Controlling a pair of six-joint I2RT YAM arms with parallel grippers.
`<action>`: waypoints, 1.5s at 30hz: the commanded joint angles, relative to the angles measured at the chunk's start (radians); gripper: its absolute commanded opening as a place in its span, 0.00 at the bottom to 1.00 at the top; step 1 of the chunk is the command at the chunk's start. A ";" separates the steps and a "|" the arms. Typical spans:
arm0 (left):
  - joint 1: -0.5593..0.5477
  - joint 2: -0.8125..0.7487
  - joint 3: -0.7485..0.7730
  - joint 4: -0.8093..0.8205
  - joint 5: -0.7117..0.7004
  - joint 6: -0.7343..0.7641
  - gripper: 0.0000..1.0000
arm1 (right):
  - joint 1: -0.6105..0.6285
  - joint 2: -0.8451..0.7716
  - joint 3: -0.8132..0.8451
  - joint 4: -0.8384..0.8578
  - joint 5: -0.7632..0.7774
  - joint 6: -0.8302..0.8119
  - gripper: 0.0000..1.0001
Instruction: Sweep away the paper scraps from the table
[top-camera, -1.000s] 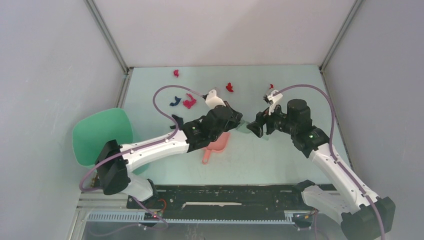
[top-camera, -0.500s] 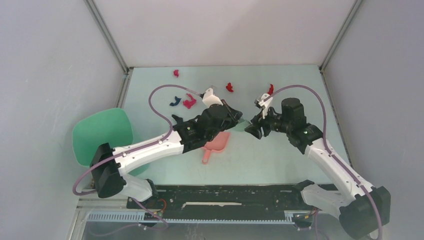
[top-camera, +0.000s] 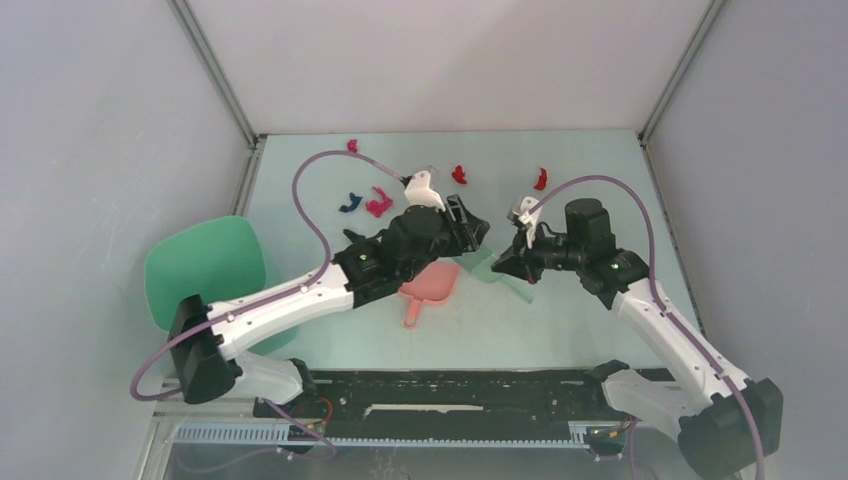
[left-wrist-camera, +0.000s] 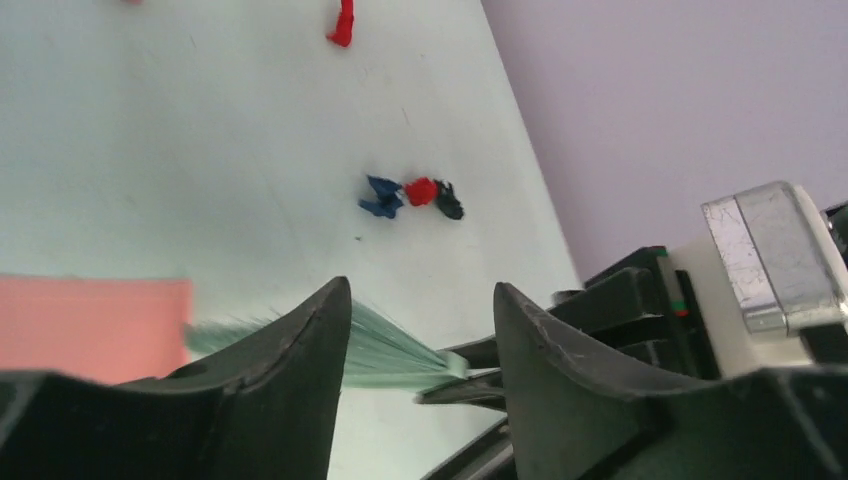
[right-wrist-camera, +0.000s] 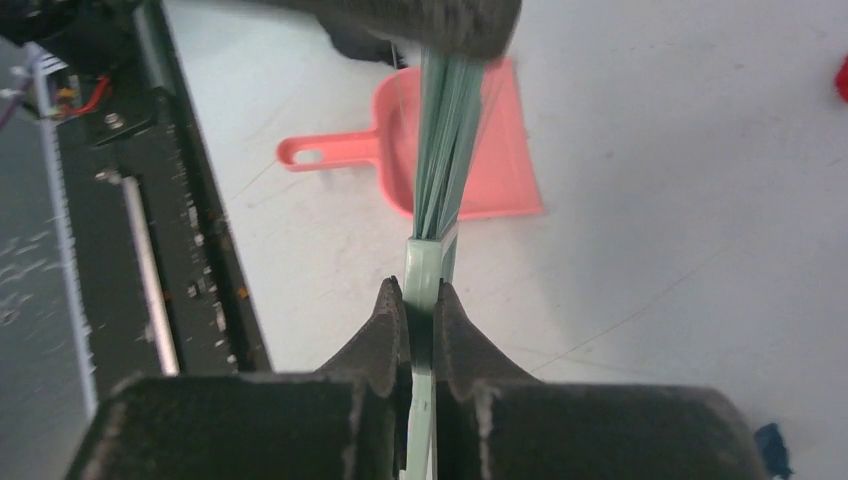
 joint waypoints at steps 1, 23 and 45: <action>0.009 -0.156 -0.033 0.033 0.063 0.388 0.66 | -0.047 -0.082 0.026 -0.185 -0.199 -0.072 0.00; 0.006 -0.325 -0.374 0.163 0.776 0.626 0.74 | -0.089 0.035 0.089 -0.470 -0.590 -0.103 0.00; 0.011 -0.204 -0.339 0.234 1.007 0.557 0.00 | -0.169 0.032 0.086 -0.481 -0.600 -0.117 0.43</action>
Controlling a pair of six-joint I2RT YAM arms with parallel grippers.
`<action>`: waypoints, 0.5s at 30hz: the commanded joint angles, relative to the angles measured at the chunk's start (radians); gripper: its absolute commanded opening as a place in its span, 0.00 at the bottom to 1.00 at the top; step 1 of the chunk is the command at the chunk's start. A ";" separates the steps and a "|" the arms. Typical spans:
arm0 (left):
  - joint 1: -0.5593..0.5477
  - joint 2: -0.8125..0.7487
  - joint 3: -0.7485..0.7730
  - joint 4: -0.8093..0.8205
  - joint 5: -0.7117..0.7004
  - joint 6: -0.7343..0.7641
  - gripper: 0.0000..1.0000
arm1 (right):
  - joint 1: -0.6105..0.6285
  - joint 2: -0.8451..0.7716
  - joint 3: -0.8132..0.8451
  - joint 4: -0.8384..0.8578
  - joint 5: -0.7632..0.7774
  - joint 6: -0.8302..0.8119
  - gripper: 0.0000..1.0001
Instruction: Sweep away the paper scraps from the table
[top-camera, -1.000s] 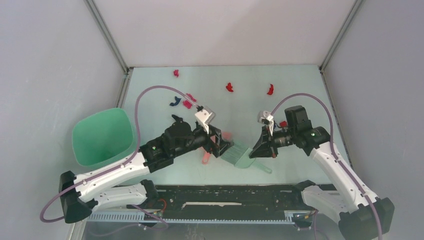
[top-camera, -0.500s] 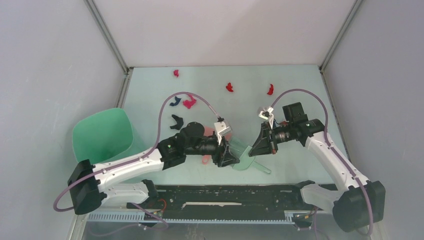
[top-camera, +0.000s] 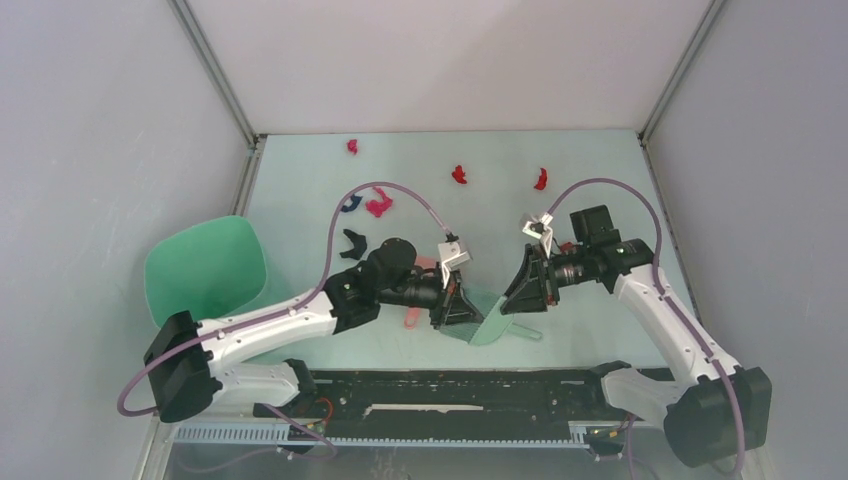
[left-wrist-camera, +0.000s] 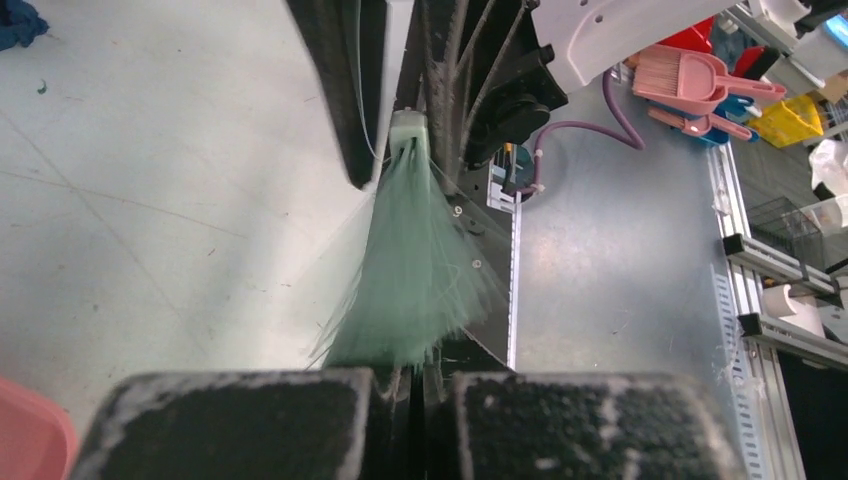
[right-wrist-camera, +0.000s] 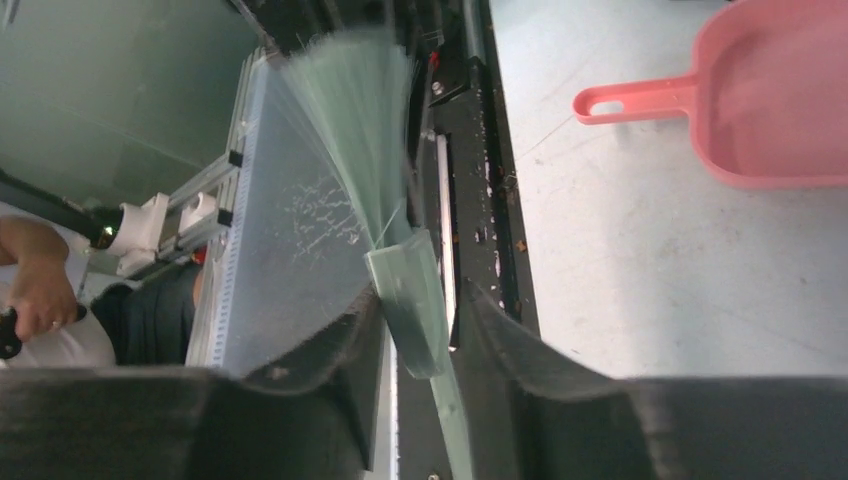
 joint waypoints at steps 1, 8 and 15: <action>-0.007 -0.051 0.009 0.051 0.064 -0.026 0.00 | -0.045 -0.038 0.035 0.011 0.006 -0.037 0.53; 0.041 -0.189 -0.056 0.143 0.006 -0.128 0.00 | -0.112 -0.081 -0.048 0.046 0.000 -0.048 0.80; 0.082 -0.229 -0.086 0.167 -0.050 -0.170 0.00 | -0.116 -0.094 -0.087 0.105 -0.010 -0.009 0.78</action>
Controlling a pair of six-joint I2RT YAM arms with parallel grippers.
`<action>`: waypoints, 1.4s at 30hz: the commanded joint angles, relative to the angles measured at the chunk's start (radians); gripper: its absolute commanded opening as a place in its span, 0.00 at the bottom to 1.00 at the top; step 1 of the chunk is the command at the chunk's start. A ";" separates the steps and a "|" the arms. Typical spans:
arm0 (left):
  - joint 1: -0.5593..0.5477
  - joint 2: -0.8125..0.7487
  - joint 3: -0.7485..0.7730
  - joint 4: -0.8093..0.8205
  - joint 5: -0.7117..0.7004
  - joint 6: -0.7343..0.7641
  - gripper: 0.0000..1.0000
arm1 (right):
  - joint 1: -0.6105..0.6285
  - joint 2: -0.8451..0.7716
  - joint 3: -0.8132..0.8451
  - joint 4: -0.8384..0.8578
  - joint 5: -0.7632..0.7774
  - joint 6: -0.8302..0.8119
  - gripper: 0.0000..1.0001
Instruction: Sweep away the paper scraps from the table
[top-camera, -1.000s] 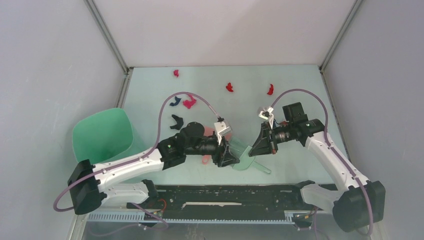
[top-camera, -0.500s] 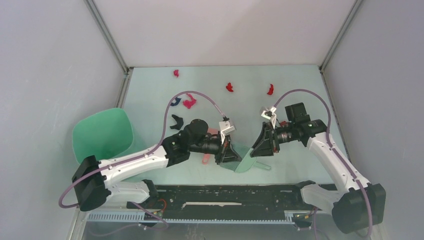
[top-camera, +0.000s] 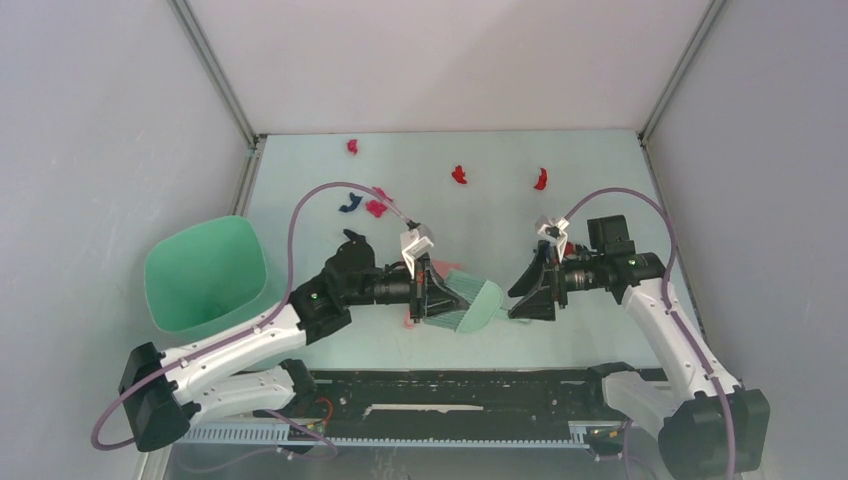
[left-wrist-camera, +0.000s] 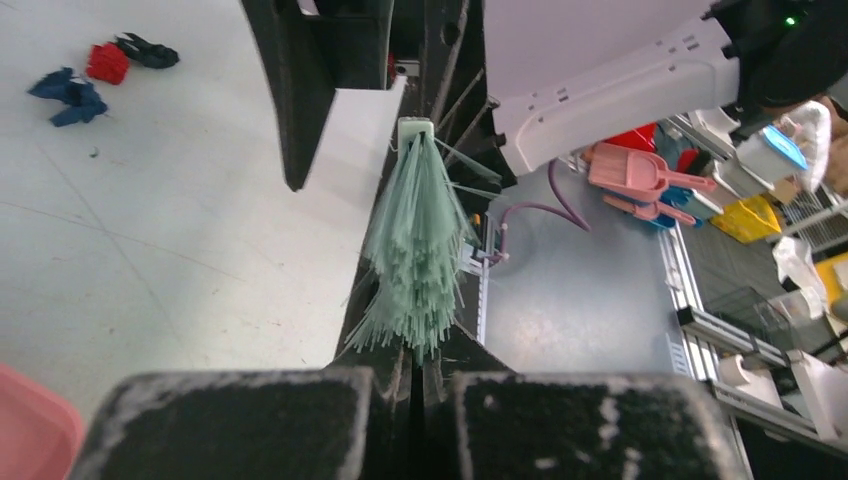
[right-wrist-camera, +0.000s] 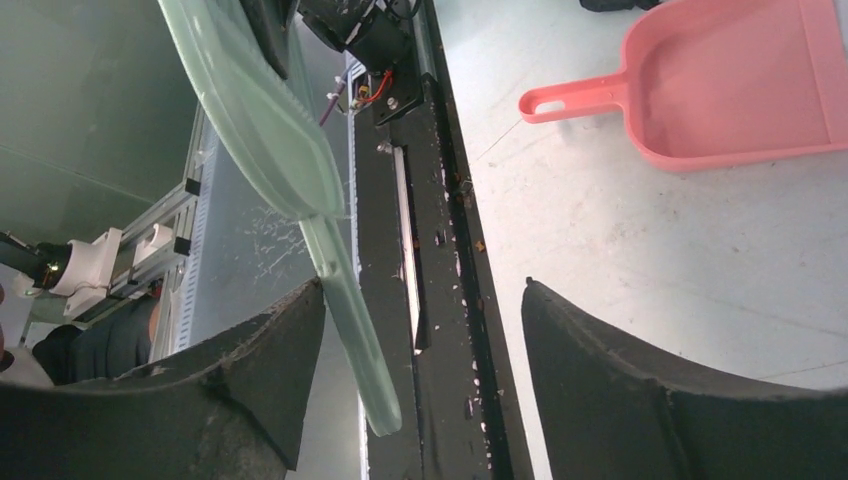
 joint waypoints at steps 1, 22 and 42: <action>0.021 -0.028 -0.008 0.079 -0.061 -0.040 0.00 | -0.007 -0.008 -0.003 0.041 -0.027 0.003 0.74; 0.064 -0.026 0.059 -0.191 -0.104 0.163 0.51 | -0.014 -0.002 -0.002 -0.057 -0.039 -0.136 0.00; -0.021 0.199 0.281 -0.572 -0.022 0.559 0.61 | 0.197 0.039 -0.012 -0.111 0.131 -0.260 0.00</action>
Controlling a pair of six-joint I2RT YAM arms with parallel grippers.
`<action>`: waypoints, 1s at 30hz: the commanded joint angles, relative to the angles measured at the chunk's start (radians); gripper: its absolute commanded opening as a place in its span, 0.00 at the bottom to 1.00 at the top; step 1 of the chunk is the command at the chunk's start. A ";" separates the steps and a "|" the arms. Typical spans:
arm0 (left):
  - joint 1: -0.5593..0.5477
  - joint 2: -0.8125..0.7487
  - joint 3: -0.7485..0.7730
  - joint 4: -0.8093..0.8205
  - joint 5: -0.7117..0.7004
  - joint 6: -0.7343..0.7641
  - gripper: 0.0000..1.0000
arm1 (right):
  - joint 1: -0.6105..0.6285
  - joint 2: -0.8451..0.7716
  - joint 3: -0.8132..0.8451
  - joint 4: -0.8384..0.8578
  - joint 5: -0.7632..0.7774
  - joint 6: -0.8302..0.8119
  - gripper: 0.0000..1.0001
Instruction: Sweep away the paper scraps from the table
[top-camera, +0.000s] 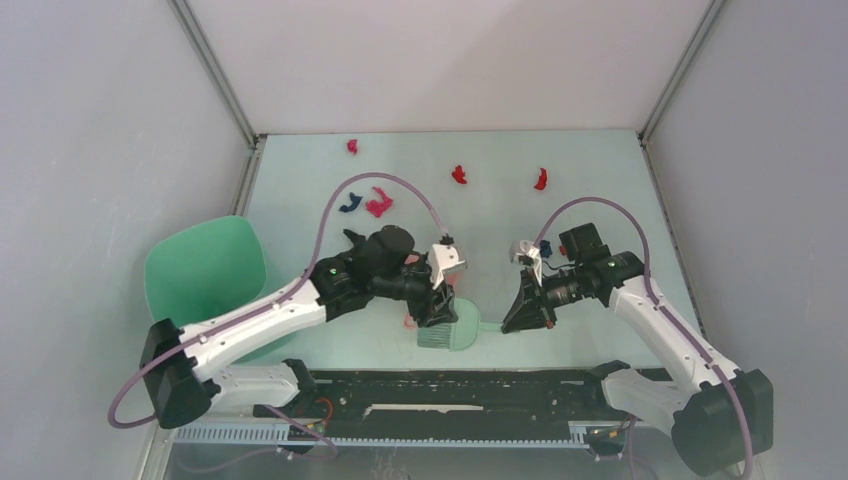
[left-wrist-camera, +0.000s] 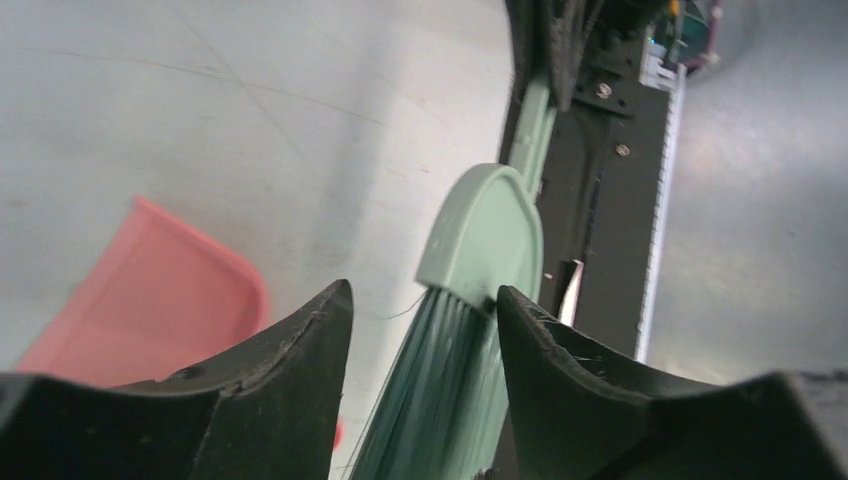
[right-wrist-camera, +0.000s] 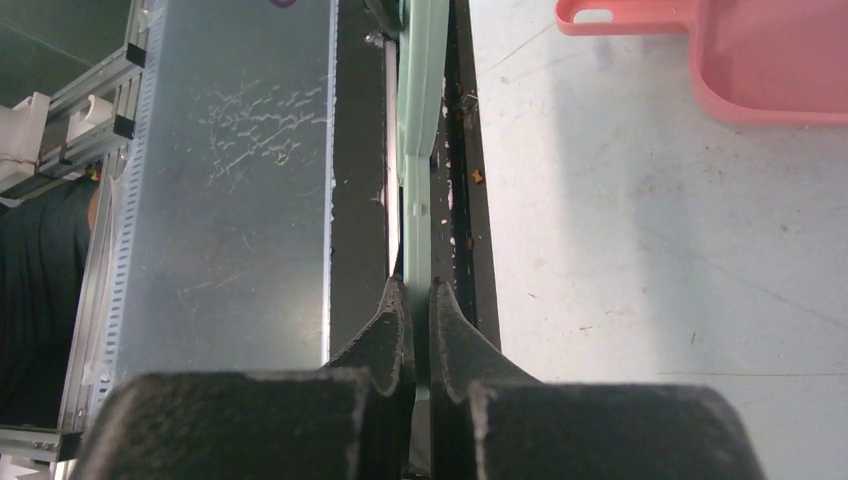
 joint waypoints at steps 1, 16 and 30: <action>-0.029 0.064 0.060 -0.017 0.147 0.034 0.56 | 0.014 0.007 0.005 -0.007 -0.017 -0.043 0.00; -0.044 0.069 -0.066 0.221 0.249 -0.196 0.00 | -0.036 0.010 0.004 0.057 -0.041 0.044 0.56; -0.033 0.077 -0.483 1.229 0.137 -0.893 0.00 | -0.131 0.034 0.005 0.047 -0.143 0.062 0.73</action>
